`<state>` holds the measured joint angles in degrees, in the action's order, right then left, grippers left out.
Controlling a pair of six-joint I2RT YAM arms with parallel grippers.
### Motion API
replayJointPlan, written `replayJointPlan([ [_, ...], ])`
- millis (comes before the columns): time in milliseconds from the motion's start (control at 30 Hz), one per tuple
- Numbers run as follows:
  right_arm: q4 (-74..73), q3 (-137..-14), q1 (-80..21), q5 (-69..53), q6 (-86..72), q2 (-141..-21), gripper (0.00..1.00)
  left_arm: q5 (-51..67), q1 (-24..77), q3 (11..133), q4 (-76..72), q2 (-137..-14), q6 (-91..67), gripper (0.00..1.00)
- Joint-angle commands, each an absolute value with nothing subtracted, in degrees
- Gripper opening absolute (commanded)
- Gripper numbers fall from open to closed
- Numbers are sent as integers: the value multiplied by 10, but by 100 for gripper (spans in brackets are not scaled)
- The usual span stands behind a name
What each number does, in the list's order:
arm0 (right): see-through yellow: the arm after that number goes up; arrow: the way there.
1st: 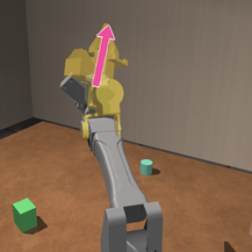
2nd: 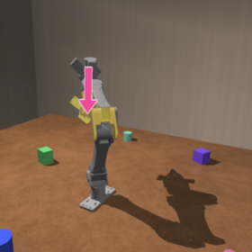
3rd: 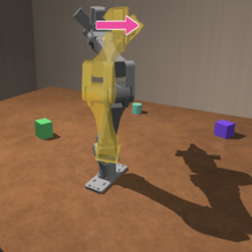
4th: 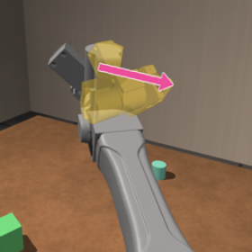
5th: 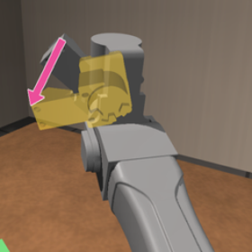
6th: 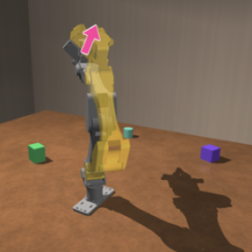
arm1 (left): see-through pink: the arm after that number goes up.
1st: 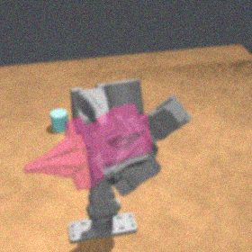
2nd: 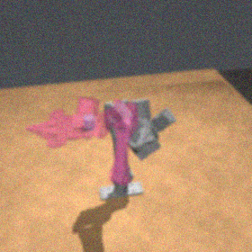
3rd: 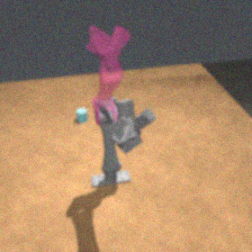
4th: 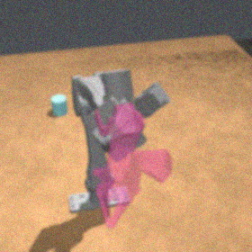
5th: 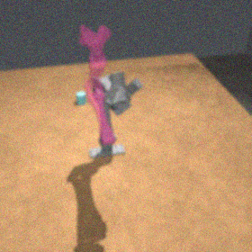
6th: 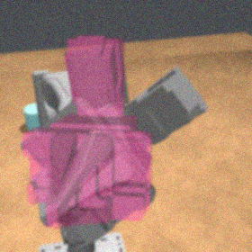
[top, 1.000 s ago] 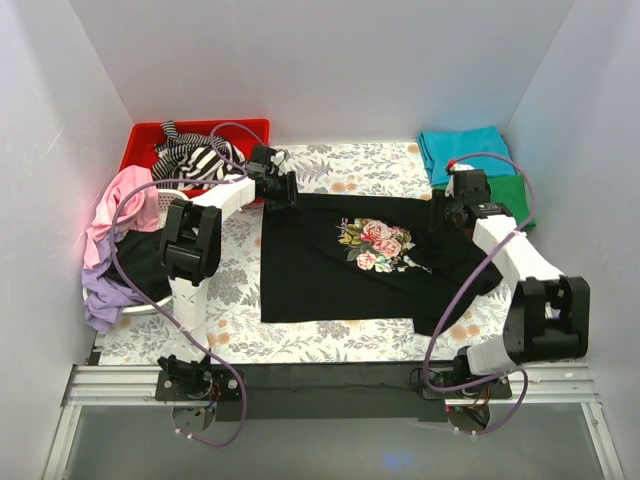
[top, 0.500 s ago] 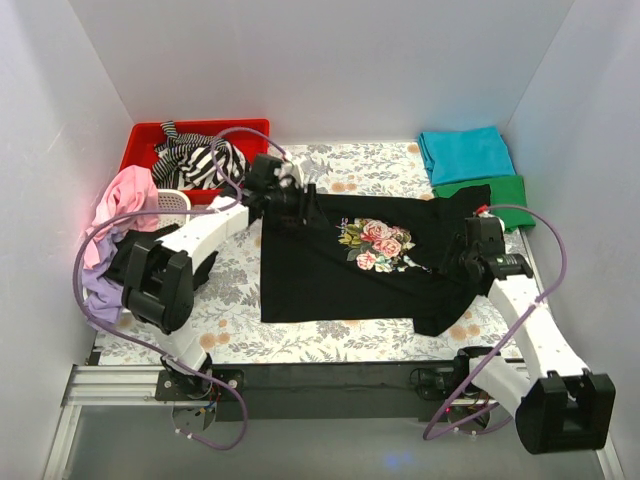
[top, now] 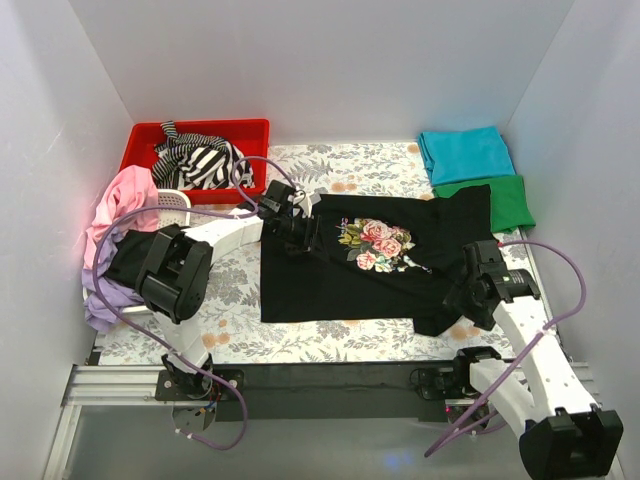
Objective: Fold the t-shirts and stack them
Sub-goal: Fold the tshirt
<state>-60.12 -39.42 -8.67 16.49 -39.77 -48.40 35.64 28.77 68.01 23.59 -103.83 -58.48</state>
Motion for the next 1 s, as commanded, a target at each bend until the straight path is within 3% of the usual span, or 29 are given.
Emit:
replayJointPlan([
  [0,-671,-400,-90,183,-434,-458,72,343,287,703,255,-1043,-572,39],
  [100,-668,-399,-90,169,-437,-485,76,340,287,718,267,-1054,-568,39],
  [467,-526,-308,-95,126,-471,-468,77,343,287,727,274,-1064,-559,38],
  [967,-434,-281,-98,127,-465,-512,57,323,287,722,287,-1068,-555,38],
])
